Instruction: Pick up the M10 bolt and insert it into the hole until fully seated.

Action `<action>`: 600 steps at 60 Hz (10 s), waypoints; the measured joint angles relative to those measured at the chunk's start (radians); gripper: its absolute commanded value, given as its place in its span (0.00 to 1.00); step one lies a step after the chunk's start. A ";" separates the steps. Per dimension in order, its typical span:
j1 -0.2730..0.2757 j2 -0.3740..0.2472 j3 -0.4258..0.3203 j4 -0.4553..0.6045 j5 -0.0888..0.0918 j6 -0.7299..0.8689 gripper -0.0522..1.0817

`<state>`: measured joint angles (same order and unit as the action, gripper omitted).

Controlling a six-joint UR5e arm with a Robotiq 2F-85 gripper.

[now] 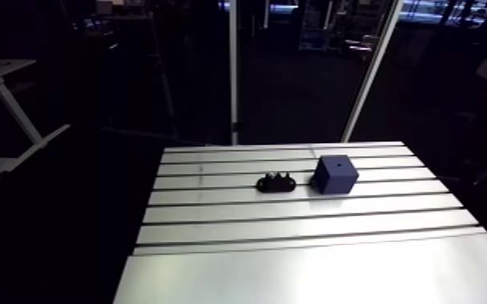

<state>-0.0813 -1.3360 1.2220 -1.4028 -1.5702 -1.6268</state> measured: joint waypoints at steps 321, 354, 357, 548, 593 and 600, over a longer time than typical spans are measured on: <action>0.022 0.201 0.532 -0.657 -0.020 -0.002 0.43; 0.022 0.212 0.528 -0.657 -0.020 -0.005 0.47; 0.022 0.212 0.528 -0.657 -0.020 -0.004 0.48; 0.020 0.215 0.505 -0.642 -0.028 -0.003 0.95; -0.020 0.164 0.206 -0.188 -0.022 -0.070 0.99; -0.051 0.168 0.166 -0.131 -0.026 -0.101 0.99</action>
<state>-0.1320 -1.1676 1.3876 -1.5340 -1.5967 -1.7273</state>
